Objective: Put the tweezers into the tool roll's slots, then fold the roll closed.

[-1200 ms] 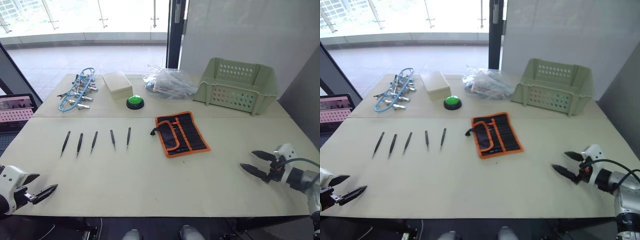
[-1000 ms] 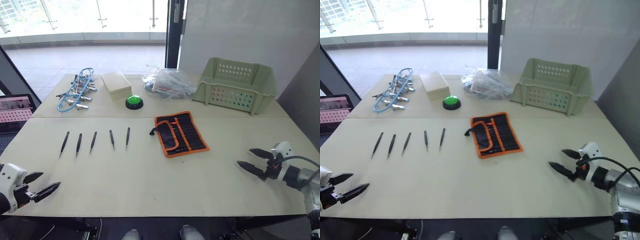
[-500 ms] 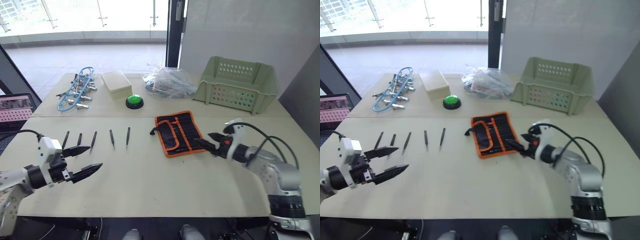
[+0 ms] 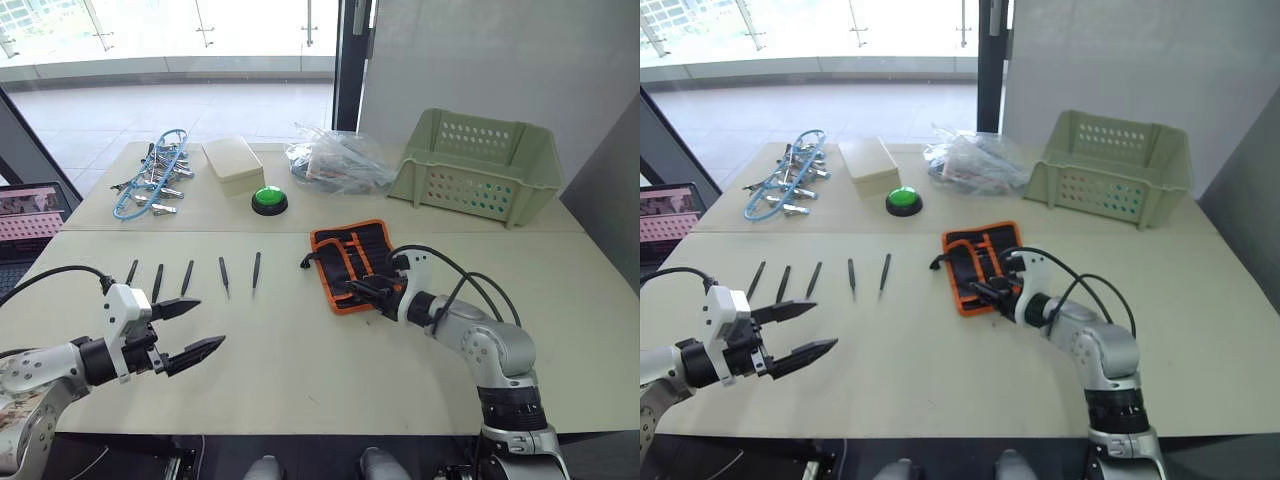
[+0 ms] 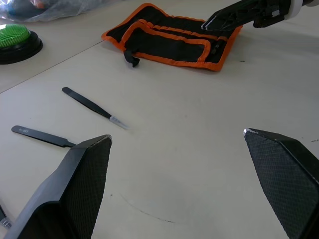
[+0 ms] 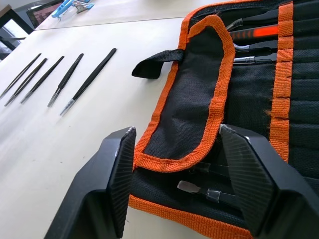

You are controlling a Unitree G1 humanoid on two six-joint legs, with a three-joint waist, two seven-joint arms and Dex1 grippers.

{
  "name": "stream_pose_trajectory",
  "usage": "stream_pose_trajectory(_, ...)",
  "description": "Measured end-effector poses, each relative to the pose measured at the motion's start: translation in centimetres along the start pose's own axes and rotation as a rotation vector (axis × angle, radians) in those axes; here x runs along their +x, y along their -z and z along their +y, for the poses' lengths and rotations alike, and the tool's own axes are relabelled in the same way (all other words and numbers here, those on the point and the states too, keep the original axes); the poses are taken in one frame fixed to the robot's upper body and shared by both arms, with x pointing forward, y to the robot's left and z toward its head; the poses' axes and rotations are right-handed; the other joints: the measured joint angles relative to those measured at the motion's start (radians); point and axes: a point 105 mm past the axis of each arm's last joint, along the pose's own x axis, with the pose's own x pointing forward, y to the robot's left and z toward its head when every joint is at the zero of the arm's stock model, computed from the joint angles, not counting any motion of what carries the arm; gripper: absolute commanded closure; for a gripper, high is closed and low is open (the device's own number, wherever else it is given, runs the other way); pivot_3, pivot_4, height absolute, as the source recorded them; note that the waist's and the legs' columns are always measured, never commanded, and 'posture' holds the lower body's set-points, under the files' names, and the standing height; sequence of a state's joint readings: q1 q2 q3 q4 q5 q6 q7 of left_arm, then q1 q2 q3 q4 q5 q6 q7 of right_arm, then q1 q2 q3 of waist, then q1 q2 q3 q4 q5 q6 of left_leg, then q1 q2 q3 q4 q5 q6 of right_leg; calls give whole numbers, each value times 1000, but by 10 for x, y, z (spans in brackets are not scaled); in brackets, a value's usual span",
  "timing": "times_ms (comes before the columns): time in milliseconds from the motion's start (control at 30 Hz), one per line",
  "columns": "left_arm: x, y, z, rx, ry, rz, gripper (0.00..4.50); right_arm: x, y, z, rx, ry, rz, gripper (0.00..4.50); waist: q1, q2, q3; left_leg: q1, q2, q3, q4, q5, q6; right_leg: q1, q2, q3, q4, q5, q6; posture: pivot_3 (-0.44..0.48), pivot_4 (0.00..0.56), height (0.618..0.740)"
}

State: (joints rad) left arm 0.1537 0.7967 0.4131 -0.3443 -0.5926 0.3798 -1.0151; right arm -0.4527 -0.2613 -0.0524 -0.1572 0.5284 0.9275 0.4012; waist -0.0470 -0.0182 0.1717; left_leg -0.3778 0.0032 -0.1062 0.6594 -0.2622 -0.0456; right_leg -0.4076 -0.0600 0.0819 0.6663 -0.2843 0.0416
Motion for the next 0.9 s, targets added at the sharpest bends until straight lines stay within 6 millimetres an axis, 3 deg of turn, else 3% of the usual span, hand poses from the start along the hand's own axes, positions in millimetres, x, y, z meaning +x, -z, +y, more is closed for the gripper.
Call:
stream_pose_trajectory(233,0,0,0,8,-15,-1,0,5,9,-8,-1,46,43,1490,0,0,0,0,0,0,0,0,0,0,0,0,0,0,0,0,150,740)
stream_pose_trajectory(467,1,2,0,38,-26,14,0,16,12,0,33,27,48,1490,-2,0,0,1,0,0,0,0,0,0,0,0,0,0,0,0,150,740)
stream_pose_trajectory(733,4,6,-1,28,-47,-2,0,23,14,4,58,27,45,4061,-1,0,0,0,0,0,0,0,0,0,0,0,0,0,0,0,150,740)
stream_pose_trajectory(800,4,6,-1,30,-54,-2,0,22,14,1,60,35,48,4289,-2,0,0,0,0,0,0,0,0,0,0,0,0,0,0,0,150,740)
stream_pose_trajectory(900,5,7,0,31,-66,-6,0,20,8,-9,63,62,42,4289,-1,0,0,0,0,0,0,0,0,0,0,0,0,0,0,0,150,740)
